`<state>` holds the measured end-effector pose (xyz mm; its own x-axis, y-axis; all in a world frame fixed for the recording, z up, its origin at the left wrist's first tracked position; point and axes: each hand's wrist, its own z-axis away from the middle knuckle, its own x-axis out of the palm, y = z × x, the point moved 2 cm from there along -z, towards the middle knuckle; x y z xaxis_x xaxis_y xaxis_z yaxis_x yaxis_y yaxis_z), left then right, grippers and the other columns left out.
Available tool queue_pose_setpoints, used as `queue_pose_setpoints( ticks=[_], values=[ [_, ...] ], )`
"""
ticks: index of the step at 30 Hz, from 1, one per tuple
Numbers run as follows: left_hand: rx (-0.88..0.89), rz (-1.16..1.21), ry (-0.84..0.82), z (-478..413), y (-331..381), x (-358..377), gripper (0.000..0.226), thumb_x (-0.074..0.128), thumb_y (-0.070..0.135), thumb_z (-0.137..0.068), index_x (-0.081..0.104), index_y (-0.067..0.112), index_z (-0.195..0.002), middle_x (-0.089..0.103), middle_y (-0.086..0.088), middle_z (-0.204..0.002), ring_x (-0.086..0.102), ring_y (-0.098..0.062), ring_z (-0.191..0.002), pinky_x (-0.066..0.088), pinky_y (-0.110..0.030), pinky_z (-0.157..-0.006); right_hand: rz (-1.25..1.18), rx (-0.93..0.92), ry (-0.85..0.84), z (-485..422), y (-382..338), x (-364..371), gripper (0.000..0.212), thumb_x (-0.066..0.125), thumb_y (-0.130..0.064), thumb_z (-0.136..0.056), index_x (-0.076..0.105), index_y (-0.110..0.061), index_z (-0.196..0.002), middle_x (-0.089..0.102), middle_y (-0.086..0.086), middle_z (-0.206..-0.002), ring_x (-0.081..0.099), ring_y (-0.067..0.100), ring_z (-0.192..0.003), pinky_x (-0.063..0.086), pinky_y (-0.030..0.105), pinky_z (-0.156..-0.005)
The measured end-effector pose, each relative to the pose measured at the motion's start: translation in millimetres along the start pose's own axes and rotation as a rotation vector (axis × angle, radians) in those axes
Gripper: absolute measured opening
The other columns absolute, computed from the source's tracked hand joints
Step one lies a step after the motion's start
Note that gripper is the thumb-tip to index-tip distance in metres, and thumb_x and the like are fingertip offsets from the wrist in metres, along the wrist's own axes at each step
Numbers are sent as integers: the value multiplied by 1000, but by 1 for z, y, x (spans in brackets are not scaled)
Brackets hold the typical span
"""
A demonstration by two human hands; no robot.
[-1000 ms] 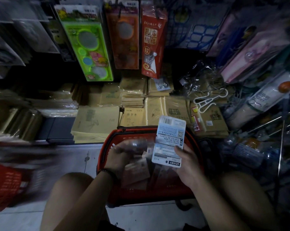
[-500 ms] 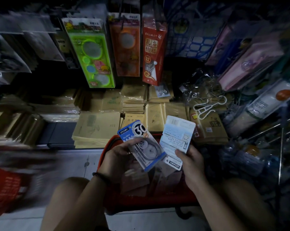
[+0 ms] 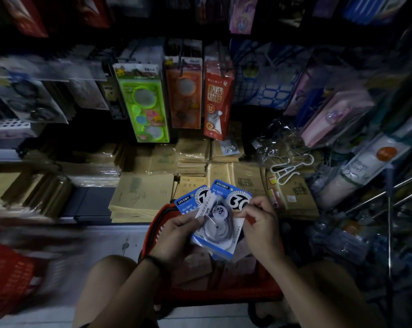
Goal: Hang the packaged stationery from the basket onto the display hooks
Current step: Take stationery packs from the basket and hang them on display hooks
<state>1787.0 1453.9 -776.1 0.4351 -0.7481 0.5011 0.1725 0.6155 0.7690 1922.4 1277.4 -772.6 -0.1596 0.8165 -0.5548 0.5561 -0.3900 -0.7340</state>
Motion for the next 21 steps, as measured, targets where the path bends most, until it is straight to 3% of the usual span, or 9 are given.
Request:
queue_pose_setpoints(
  ticks=[3,6,8,10,13,16,18,21],
  values=[
    [68,-44,31,6,10,5,40,80,23,-88,78,6,-124,74,-29,-126,76,-43,-109,63,-51,-88,13,-69,-14,-11,-17,-15,39,67,20,-85,81,-16,-88,57,-7,-101,63,3,-98,49,11,-84],
    [131,-117,62,11,25,15,37,79,21,-89,78,15,-126,76,-26,-123,73,-47,-102,52,-74,-92,5,-73,-5,-13,-46,-28,20,71,-12,-93,82,-20,-107,54,-11,-107,59,-3,-104,50,14,-85],
    [195,-89,76,13,33,22,39,80,9,-89,78,17,-127,76,-24,-124,77,-43,-100,61,-67,-86,18,6,-42,-10,-67,-36,41,70,-47,-88,77,-25,-123,49,-11,-109,53,-5,-106,47,16,-91],
    [245,-66,90,17,44,34,45,83,2,-84,78,18,-127,77,-21,-124,79,-38,-101,67,-47,-78,30,68,-139,-7,-85,-43,67,70,-62,-80,65,-36,-142,42,-13,-115,52,-1,-109,47,19,-94],
    [332,-103,100,24,61,53,48,87,-1,-80,80,19,-124,78,-16,-125,78,-36,-110,66,-41,-83,42,121,-204,-5,-106,-54,90,73,-68,-75,39,-50,-157,36,-14,-120,52,4,-115,48,21,-96],
    [437,-215,159,32,80,74,47,84,-4,-82,81,21,-122,79,-5,-126,75,-26,-118,64,-40,-92,62,156,-195,-13,-127,-66,105,68,-77,-71,22,-50,-162,35,-9,-129,50,12,-125,52,34,-102],
    [484,-254,168,38,94,89,50,86,-3,-81,79,21,-125,80,-1,-124,74,-23,-119,65,-36,-90,87,136,-137,-21,-141,-74,101,71,-68,-78,23,-45,-164,38,-7,-135,47,16,-132,50,40,-107],
    [459,-139,134,48,115,113,45,85,16,-78,81,24,-122,79,-8,-124,76,-32,-114,67,-53,-84,18,105,-21,-33,-155,-91,83,78,-45,-86,40,-34,-160,45,-7,-140,47,14,-135,48,40,-110]
  ],
)
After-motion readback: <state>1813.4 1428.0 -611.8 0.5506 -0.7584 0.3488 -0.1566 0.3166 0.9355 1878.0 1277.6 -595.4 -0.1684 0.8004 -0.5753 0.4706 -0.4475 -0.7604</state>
